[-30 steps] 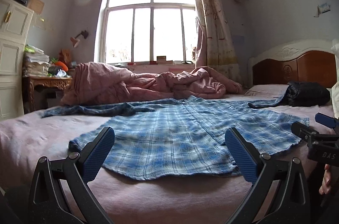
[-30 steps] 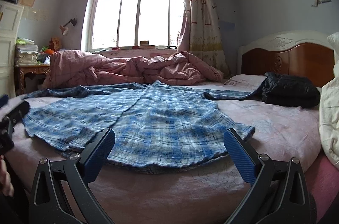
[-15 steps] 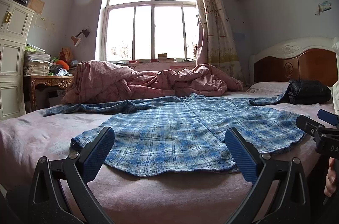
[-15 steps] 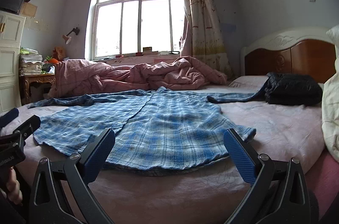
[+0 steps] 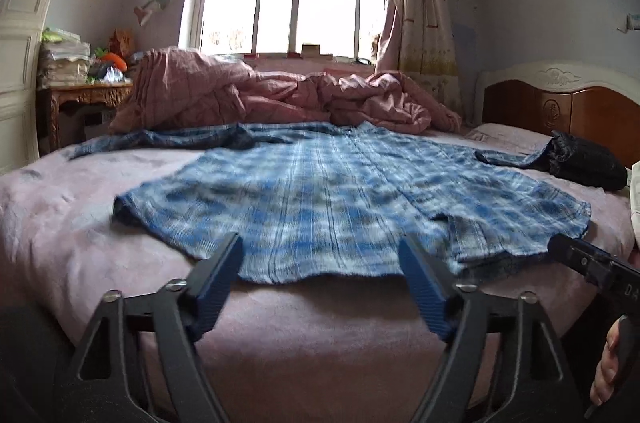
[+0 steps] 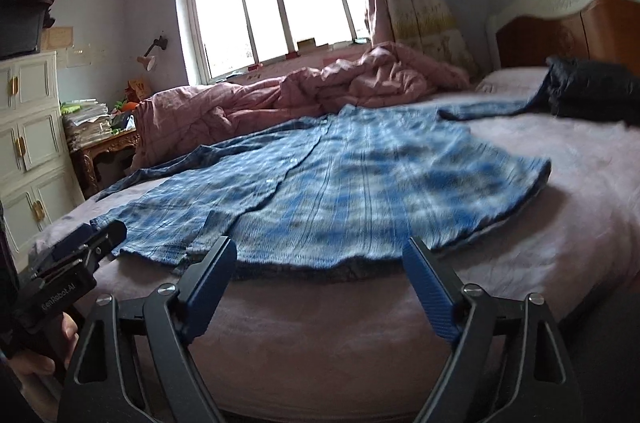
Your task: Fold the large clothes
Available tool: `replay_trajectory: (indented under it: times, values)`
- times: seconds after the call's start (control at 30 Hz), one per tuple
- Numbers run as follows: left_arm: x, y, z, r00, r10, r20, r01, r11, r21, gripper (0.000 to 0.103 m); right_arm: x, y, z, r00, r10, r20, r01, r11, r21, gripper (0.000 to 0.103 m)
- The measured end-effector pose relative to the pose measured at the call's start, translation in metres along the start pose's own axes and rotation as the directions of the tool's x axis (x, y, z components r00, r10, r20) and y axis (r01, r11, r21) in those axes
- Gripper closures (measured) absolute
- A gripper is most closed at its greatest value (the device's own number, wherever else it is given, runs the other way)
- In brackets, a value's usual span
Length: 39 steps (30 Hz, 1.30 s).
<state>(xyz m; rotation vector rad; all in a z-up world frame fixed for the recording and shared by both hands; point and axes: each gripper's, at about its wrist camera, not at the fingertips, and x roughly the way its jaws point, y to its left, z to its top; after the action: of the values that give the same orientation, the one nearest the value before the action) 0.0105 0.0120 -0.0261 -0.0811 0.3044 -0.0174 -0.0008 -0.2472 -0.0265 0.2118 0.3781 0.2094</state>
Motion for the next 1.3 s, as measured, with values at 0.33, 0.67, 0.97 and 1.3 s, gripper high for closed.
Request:
replay_trajectory:
  times: [0.33,0.67,0.97,1.3]
  values:
    - [-0.002,0.015,-0.024,0.997,0.028,-0.071,-0.038,0.989,-0.141,0.036,0.004,0.001,-0.008,0.996,0.054,-0.065,-0.053,0.999,0.005,0.049]
    - [0.027,0.039,-0.002,0.978,-0.163,-0.129,0.106,0.925,-0.365,0.036,0.024,-0.025,-0.009,0.974,0.193,-0.116,-0.158,0.953,0.258,0.051]
    - [0.052,0.038,0.053,0.982,-0.096,-0.162,0.063,0.978,-0.201,0.095,0.046,-0.011,0.053,0.992,-0.027,-0.121,0.030,0.999,0.021,0.087]
    - [0.182,0.036,0.135,0.928,-0.127,-0.349,0.089,0.989,-0.121,0.095,0.179,-0.015,0.157,0.951,-0.007,-0.308,0.004,1.000,-0.011,0.095]
